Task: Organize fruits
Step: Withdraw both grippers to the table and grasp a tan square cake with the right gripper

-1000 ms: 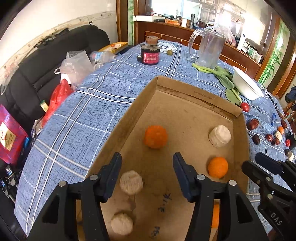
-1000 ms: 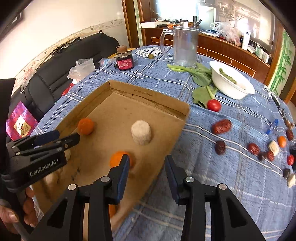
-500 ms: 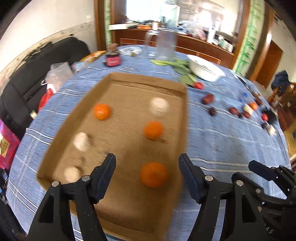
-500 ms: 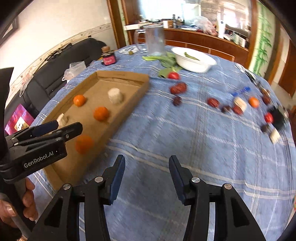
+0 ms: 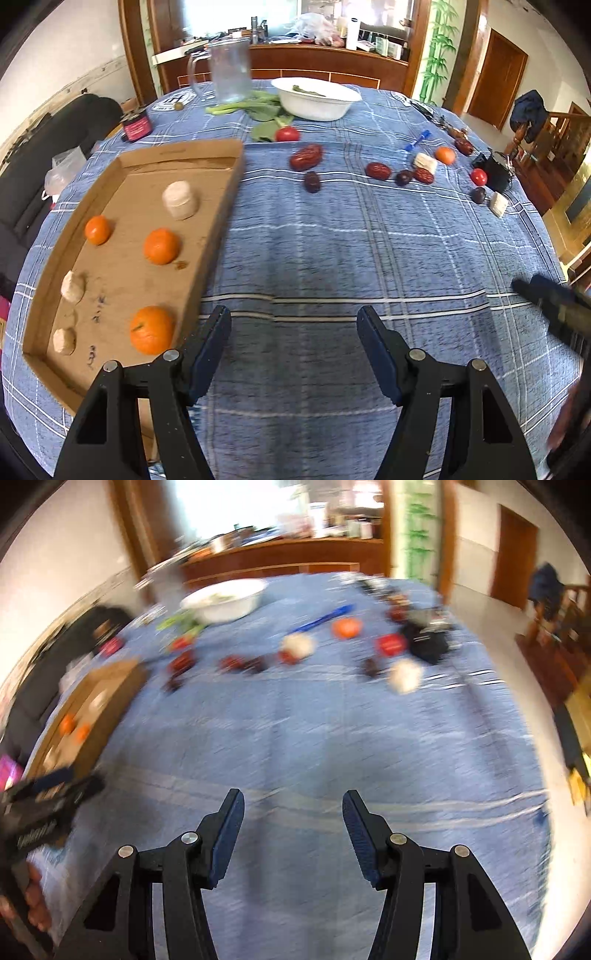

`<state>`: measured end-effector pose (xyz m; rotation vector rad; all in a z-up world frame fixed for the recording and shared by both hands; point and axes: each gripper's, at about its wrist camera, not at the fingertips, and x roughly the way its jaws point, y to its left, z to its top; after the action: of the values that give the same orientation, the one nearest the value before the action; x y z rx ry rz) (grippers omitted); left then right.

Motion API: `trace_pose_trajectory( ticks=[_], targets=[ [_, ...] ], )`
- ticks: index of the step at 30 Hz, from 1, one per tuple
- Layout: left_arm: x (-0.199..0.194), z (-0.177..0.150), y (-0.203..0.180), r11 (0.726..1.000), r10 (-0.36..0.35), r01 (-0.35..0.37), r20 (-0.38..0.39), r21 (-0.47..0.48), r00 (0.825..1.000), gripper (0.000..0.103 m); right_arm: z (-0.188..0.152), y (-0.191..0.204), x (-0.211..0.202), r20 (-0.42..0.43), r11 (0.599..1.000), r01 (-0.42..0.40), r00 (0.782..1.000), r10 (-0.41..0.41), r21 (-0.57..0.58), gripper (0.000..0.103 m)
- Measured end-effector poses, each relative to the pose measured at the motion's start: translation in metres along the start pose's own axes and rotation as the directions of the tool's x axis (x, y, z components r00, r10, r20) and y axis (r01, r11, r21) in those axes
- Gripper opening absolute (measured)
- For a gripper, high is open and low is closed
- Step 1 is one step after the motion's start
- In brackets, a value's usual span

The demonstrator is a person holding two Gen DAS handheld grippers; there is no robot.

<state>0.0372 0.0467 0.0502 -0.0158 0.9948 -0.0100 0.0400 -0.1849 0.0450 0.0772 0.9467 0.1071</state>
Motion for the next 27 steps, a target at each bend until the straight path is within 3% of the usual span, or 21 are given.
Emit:
trace_pose_trajectory(
  ticks=[4, 8, 16, 19, 20, 21, 24, 27],
  targets=[
    [0.007, 0.007, -0.014, 1.0, 0.01, -0.009, -0.01, 0.023, 1.0, 0.07, 0.031, -0.051, 0.011, 0.035, 0.996, 0.065, 0.997, -0.067, 0.063, 0.06],
    [0.018, 0.02, -0.023, 0.998, 0.038, -0.037, -0.022, 0.059, 0.999, 0.07, 0.059, -0.081, 0.039, 0.022, 0.993, 0.075, 0.997, -0.077, 0.091, 0.06],
    [0.05, 0.055, -0.023, 0.997, 0.056, -0.053, -0.05, 0.051, 0.997, 0.07, 0.083, -0.094, 0.085, -0.014, 0.995, 0.068, 0.998, -0.067, 0.067, 0.06],
    [0.064, 0.069, -0.017, 0.999, 0.037, -0.037, -0.057, 0.01, 0.998, 0.07, 0.084, -0.097, 0.091, 0.0, 0.997, 0.054, 0.999, -0.054, 0.05, 0.047],
    [0.069, 0.074, -0.016, 1.0, 0.027, -0.027, -0.059, -0.002, 0.998, 0.07, 0.085, -0.097, 0.091, 0.01, 0.999, 0.024, 1.0, -0.025, 0.04, 0.036],
    [0.073, 0.078, -0.015, 1.0, 0.02, -0.02, -0.063, -0.01, 0.998, 0.07, 0.086, -0.096, 0.09, 0.014, 0.999, 0.02, 1.0, -0.02, 0.038, 0.032],
    [0.085, 0.088, -0.013, 0.999, 0.008, -0.011, -0.069, -0.031, 0.998, 0.07, 0.085, -0.091, 0.082, 0.036, 1.0, 0.017, 0.999, -0.018, 0.024, 0.025],
    [0.098, 0.095, -0.009, 0.999, 0.011, -0.014, -0.07, -0.046, 0.997, 0.07, 0.082, -0.087, 0.073, 0.05, 1.0, -0.002, 0.999, 0.002, 0.009, 0.024]
  ],
)
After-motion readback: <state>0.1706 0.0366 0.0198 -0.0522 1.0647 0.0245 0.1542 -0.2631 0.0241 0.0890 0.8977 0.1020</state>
